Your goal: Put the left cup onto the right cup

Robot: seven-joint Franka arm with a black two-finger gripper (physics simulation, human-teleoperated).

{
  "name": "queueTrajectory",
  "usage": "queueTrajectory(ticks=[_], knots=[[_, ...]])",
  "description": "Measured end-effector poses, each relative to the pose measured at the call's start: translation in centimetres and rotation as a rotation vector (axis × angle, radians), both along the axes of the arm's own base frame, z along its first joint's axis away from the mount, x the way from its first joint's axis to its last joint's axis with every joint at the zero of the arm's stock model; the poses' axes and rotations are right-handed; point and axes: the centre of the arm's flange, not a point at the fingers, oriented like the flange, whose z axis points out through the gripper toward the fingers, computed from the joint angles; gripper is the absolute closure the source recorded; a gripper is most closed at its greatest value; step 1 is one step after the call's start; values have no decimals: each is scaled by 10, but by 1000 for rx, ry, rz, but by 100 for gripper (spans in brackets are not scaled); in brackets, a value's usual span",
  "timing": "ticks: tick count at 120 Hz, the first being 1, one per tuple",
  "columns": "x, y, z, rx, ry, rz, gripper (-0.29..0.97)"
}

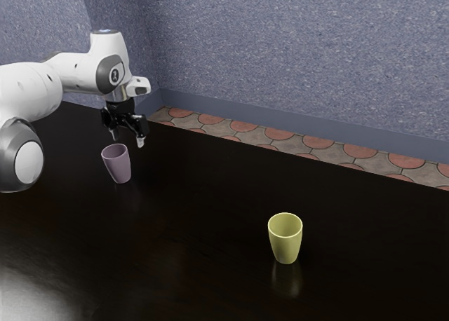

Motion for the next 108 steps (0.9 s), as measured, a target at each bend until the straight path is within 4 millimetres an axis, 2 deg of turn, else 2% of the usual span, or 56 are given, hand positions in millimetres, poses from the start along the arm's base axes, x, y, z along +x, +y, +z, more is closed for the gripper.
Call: queueTrajectory(ticks=[52, 79, 96, 108], knots=[[6, -2, -11, 31, -20, -23, 0], [-1, -17, -20, 23, 5, -35, 0], [-10, -19, -26, 18, 14, -31, 0], [-11, -19, -23, 23, 0, -30, 0]])
